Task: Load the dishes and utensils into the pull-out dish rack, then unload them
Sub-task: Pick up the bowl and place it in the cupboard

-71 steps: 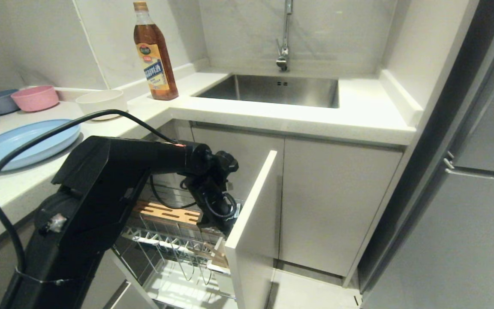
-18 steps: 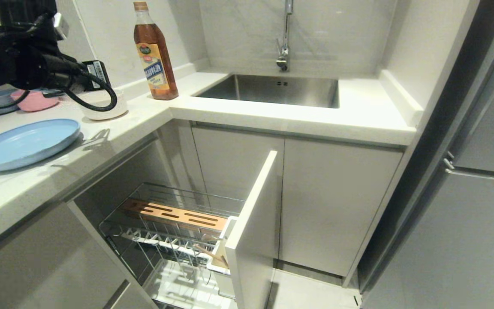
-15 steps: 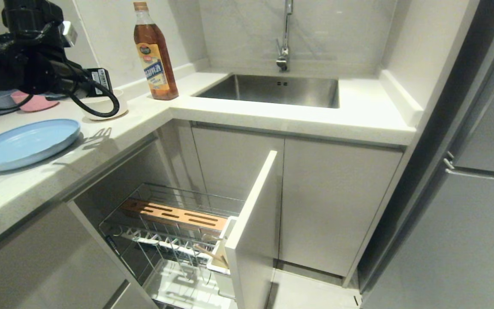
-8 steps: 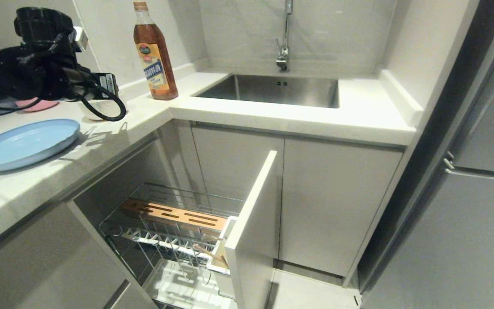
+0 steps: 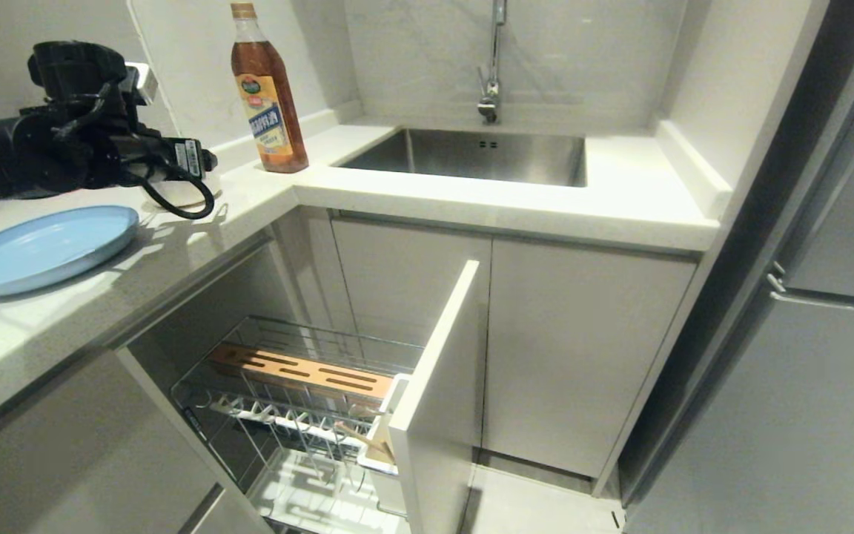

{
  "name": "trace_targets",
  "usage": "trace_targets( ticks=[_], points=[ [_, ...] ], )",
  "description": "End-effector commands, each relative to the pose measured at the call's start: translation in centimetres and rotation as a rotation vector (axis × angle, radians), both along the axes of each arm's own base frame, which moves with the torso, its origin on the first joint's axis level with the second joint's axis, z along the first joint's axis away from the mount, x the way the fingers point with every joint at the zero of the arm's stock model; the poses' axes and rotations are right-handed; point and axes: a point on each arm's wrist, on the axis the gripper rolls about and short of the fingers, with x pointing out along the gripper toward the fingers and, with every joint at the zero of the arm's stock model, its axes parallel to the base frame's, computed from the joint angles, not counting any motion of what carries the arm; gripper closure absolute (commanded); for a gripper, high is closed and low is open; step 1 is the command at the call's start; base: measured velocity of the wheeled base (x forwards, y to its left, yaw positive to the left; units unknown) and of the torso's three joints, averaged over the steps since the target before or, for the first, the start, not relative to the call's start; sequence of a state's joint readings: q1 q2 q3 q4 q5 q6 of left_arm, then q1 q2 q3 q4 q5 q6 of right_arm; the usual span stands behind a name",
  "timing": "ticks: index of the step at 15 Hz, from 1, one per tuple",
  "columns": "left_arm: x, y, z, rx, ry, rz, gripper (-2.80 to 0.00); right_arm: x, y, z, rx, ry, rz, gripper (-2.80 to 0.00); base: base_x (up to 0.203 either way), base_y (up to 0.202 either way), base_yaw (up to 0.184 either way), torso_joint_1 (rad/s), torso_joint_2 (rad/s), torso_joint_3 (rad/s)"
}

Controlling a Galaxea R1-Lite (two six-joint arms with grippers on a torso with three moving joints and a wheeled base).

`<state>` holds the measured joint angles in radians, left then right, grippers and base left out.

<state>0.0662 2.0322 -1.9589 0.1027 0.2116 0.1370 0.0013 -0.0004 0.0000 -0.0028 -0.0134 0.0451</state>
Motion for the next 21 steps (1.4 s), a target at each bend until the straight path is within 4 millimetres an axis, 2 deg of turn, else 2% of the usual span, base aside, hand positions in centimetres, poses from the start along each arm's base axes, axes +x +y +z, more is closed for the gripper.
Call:
trace_targets(
  ticks=[1,11,21],
  points=[
    [0.5,0.5,-0.4,-0.003,-0.002,-0.010,-2.80,0.0,0.0,0.0,-0.001,0.000,0.000,0.00,0.000,0.000,0.000,0.000,0.00,0.000],
    [2.0,0.6,-2.1,0.005,0.017,-0.084,-2.80,0.0,0.0,0.0,0.000,0.000,0.000,0.00,0.000,0.000,0.000,0.000,0.00,0.000],
    [2.3,0.7,-3.0,0.024,0.061,-0.089,-2.80,0.0,0.0,0.0,0.001,0.000,0.000,0.00,0.000,0.000,0.000,0.000,0.00,0.000]
  ],
)
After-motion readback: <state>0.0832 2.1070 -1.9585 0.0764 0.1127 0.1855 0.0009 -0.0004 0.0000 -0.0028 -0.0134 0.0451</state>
